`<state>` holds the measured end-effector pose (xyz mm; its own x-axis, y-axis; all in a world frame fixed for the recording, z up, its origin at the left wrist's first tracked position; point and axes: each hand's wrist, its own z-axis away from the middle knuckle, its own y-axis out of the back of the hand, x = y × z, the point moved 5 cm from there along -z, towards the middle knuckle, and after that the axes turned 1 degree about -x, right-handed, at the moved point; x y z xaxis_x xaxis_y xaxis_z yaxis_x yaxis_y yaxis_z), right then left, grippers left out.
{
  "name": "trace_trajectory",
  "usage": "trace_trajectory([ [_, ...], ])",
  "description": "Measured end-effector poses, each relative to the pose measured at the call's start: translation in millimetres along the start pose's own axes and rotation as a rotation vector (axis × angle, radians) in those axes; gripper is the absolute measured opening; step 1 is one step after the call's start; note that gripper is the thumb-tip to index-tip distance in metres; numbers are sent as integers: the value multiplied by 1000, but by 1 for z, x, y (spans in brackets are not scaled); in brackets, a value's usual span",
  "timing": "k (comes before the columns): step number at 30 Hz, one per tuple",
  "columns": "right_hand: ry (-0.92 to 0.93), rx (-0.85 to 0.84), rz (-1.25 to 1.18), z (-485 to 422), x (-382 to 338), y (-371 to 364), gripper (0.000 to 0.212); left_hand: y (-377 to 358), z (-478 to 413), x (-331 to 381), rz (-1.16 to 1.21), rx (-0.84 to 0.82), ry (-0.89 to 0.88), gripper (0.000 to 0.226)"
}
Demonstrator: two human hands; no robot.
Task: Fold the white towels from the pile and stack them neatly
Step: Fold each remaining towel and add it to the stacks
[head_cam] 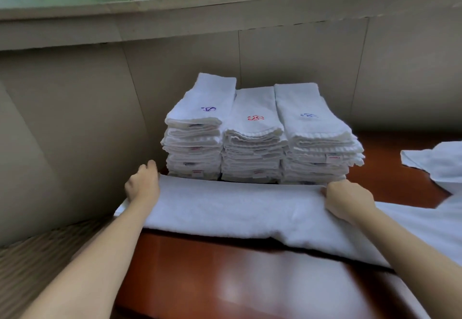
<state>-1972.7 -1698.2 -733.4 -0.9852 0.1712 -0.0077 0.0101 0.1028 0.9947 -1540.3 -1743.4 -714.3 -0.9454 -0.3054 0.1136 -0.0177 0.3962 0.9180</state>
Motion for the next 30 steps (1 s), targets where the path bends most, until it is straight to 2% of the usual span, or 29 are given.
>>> trace_trajectory([
  [5,-57,-32,22,0,0,-4,26,1,-1,5,-66,-131,55,27],
  [8,-93,-1,-42,2,3,0,27,9,9,15,-366,-200,83,33],
  [10,-135,35,-122,7,14,4,43,15,25,39,-522,-285,3,38],
  [11,-158,50,-144,10,21,6,52,15,36,56,-522,-335,-58,39],
  [12,-178,57,-152,14,27,7,58,13,48,76,-471,-386,-129,38],
  [14,-208,42,-147,24,38,9,62,14,78,127,-228,-464,-318,36],
  [16,-211,17,-147,37,44,11,55,16,112,183,83,-553,-490,40],
  [18,-199,3,-153,54,51,15,42,16,144,226,280,-640,-558,51],
  [20,-172,-14,-118,71,61,19,30,11,167,246,281,-650,-549,57],
  [24,-110,-105,-57,110,88,27,24,0,187,241,123,-617,-579,59],
  [26,-37,-157,-56,127,93,35,4,4,193,233,102,-654,-622,60],
  [28,47,-247,-140,143,93,42,4,8,198,221,55,-714,-675,61],
  [30,79,-371,-303,160,100,50,30,15,202,209,38,-775,-697,63],
])
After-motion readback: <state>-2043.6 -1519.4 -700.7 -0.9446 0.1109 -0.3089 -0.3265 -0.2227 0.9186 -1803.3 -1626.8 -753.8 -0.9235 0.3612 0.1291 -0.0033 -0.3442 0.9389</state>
